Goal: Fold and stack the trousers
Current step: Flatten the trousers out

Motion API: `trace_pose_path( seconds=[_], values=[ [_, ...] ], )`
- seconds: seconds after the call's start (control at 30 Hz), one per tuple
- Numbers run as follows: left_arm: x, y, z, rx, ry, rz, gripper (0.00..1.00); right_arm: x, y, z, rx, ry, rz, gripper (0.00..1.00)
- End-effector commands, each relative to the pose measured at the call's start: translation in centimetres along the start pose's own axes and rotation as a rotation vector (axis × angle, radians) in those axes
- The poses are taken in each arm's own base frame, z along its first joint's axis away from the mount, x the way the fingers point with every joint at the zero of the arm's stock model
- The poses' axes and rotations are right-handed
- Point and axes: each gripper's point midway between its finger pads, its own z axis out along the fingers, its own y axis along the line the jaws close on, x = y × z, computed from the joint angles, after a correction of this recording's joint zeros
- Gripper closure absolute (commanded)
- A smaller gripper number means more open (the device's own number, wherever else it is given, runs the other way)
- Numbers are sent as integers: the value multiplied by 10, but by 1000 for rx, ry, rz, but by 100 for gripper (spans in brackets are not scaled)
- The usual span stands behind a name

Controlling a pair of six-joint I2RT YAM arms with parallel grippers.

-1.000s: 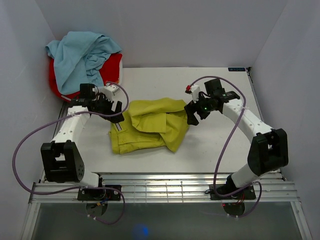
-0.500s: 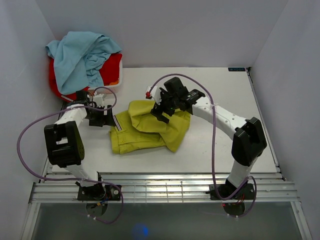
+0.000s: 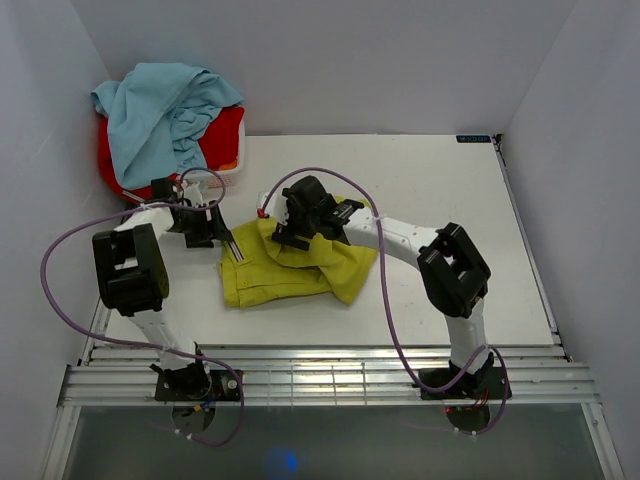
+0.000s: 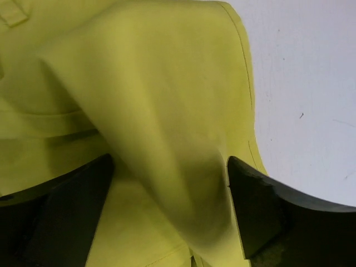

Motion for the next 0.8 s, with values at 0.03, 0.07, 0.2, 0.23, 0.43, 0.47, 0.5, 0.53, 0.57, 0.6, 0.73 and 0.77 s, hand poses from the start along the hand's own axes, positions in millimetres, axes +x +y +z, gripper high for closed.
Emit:
trace_pose_path(
  seconds=[0.03,0.07,0.2,0.23,0.43,0.47,0.5,0.53,0.57,0.6,0.73,0.77],
  values=[
    [-31,0,7,25,-69,-35,23,-25,-44,-11,175,-75,-30,21],
    [-32,1,10,28,-67,-40,28,-25,-48,-14,188,-80,-22,25],
    [-33,3,21,51,-54,-75,46,-26,-73,-40,236,-110,51,52],
    [-32,2,24,60,-50,-81,51,-31,-80,-53,245,-135,65,59],
    [-39,-1,26,86,-67,-102,100,8,-126,-111,345,-112,244,92],
    [-43,-3,19,78,-88,-90,100,17,-131,-120,355,-106,268,92],
    [-46,-2,15,67,-105,-79,100,36,-144,-133,389,-86,308,92],
    [-44,-1,11,52,-115,-74,100,38,-151,-154,424,-101,343,92],
    [-53,-2,-3,41,-160,-56,100,56,-149,-161,430,-77,378,92],
    [-56,-1,-11,28,-180,-48,100,79,-161,-177,474,-56,426,92],
    [-73,5,-50,-63,-287,32,100,131,-172,-239,618,-9,558,92],
    [-76,12,-59,-101,-311,38,100,161,-166,-247,636,50,614,92]
  ],
)
